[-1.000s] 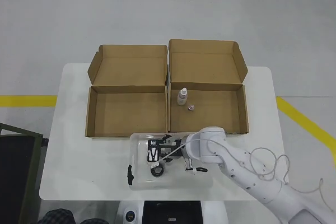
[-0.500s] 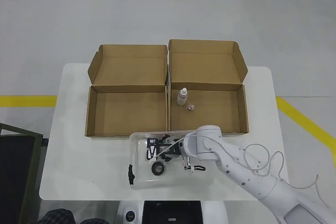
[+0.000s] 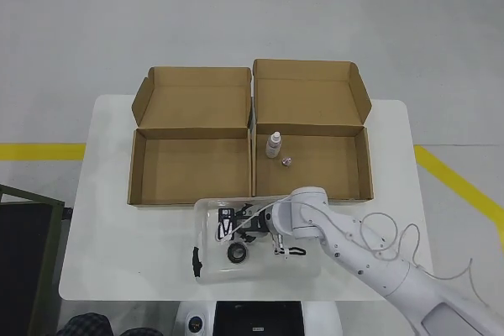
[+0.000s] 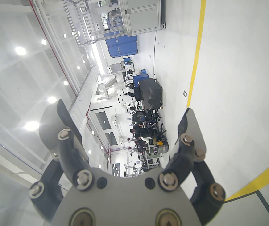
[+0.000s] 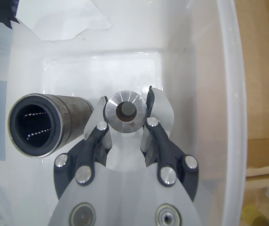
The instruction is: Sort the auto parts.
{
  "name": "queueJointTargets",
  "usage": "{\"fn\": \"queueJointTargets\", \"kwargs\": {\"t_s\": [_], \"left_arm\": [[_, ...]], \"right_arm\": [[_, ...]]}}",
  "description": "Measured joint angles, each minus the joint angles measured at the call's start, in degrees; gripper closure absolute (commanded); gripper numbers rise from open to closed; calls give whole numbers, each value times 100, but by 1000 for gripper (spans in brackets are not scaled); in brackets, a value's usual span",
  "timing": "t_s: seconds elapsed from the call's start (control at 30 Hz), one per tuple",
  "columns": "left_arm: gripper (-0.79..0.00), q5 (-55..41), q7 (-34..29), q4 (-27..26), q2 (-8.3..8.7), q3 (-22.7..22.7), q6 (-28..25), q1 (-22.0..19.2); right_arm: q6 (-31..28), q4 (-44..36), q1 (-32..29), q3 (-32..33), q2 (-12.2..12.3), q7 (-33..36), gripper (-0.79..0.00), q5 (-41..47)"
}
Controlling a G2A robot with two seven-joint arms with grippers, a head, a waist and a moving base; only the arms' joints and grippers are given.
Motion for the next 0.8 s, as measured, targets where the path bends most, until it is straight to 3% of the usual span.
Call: {"fn": "queueJointTargets", "kwargs": {"t_s": [0.47,0.8], "left_arm": [[-785,0,0,0,0,0,0,0],[-785,0,0,0,0,0,0,0]], "right_arm": [[-269,-940,-526,603,233,-204,0,133],[-416,-1691,-1113,1446,476,-830,0,334]]}}
